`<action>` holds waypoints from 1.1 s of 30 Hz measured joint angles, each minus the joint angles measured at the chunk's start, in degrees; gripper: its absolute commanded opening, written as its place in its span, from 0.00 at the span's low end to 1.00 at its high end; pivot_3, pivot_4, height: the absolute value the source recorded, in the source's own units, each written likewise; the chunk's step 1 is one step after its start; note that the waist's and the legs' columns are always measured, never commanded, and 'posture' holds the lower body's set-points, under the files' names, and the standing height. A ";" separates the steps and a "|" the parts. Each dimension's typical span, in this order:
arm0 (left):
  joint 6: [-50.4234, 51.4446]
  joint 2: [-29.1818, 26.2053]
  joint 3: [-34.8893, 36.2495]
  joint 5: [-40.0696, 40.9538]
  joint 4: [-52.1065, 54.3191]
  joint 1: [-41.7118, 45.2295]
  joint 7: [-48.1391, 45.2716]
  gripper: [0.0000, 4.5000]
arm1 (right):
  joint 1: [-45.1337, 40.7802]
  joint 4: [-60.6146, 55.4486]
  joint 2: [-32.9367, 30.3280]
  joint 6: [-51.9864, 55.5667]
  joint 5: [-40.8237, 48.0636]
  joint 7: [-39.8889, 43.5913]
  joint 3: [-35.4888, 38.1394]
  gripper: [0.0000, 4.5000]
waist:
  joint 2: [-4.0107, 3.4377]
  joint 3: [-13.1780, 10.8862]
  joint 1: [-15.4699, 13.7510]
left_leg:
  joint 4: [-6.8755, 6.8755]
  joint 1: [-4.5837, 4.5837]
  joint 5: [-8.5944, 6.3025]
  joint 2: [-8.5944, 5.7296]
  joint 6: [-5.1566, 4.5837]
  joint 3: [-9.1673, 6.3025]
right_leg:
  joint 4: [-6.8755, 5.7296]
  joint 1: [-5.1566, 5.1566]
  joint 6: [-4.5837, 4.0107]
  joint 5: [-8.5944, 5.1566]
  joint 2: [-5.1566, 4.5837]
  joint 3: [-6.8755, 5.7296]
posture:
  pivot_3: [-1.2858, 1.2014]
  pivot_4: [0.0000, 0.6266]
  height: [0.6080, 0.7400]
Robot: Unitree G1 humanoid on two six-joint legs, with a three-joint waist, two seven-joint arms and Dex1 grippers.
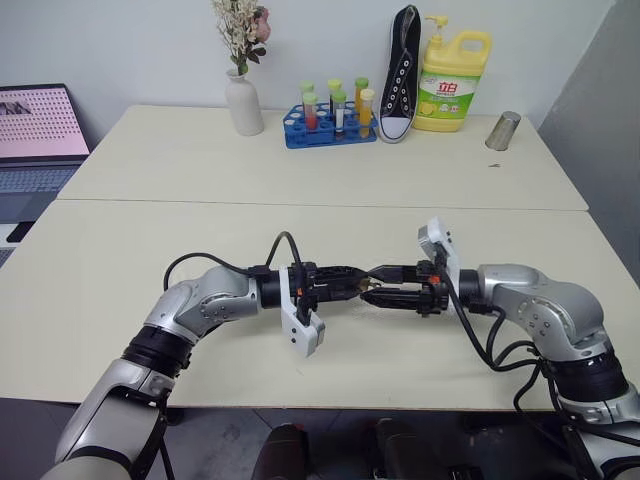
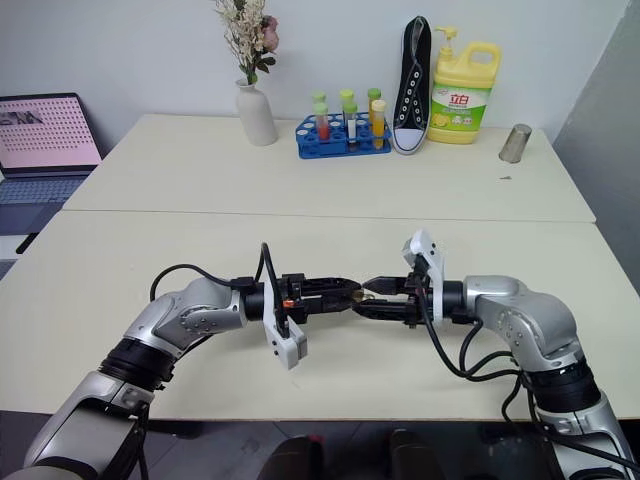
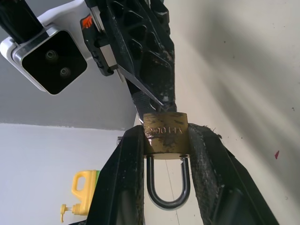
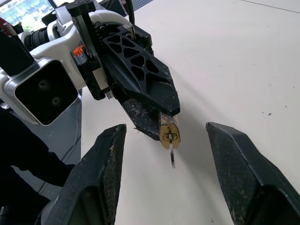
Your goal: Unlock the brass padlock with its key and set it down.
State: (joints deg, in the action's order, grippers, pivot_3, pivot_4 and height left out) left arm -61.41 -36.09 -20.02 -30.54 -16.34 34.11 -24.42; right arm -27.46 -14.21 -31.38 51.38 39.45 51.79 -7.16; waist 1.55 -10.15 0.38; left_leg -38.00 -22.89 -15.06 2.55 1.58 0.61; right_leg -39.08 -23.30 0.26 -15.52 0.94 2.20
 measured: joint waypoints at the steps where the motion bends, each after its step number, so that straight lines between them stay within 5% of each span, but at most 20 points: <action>1: 0.00 0.00 0.00 0.01 0.00 0.00 -0.01 0.22 | -0.02 0.15 0.14 0.00 -0.01 0.00 -0.20 0.63 | 0.00 0.00 0.00 | 0.00 0.00 0.00 0.00 0.00 0.00 | 0.00 0.00 0.00 0.00 0.00 0.00 | 0.52 0.24 1.00; 5: 0.00 -0.01 0.00 0.06 0.00 0.00 -0.06 0.22 | -0.28 1.03 1.07 0.10 0.02 -0.07 -0.39 0.63 | 0.00 0.00 0.00 | 0.00 0.00 0.00 0.00 0.00 0.00 | 0.00 0.00 0.00 0.00 0.00 0.01 | 0.52 0.24 1.00; 7: 0.00 -0.02 0.00 0.07 0.01 -0.01 -0.09 0.22 | -0.50 1.15 1.41 0.12 0.05 -0.11 -0.38 0.55 | 0.00 0.00 0.00 | 0.00 0.00 0.00 0.00 0.00 -0.01 | 0.00 0.00 0.00 0.00 0.00 -0.01 | 0.52 0.24 1.00; 14: 0.01 -0.22 -0.04 0.52 0.23 -0.17 -0.52 0.22 | -0.71 1.70 1.45 0.11 -0.08 -0.09 -0.24 0.03 | 0.00 0.00 0.00 | 0.00 0.00 0.00 0.00 0.00 0.00 | 0.00 0.00 0.00 0.00 0.00 0.00 | 0.52 0.24 1.00; 29: 0.85 -0.71 -0.34 3.23 1.41 -1.75 -2.57 0.22 | -0.70 1.94 1.25 0.25 -0.14 1.08 -0.98 0.03 | 0.00 0.00 0.01 | 0.00 0.00 0.00 0.00 0.00 -0.01 | 0.00 0.00 0.00 0.00 0.00 0.00 | 0.52 0.24 1.00; 33: 2.26 -1.66 -0.76 7.82 3.55 -3.20 -5.11 0.49 | -0.72 1.98 1.13 0.18 -0.07 1.67 -0.92 0.03 | 0.00 0.00 0.05 | 0.00 0.00 0.00 0.01 0.00 -0.01 | 0.00 0.00 0.00 0.00 0.00 0.00 | 0.52 0.24 1.00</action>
State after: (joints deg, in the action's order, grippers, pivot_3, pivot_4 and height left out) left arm -59.15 -37.75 -20.78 -22.72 -12.79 30.91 -29.53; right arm -28.18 -12.23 -30.25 51.55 39.38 53.45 -8.08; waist 1.55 -10.15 0.43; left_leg -38.00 -22.88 -15.06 2.57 1.58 0.60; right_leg -39.08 -23.30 0.26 -15.52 0.94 2.20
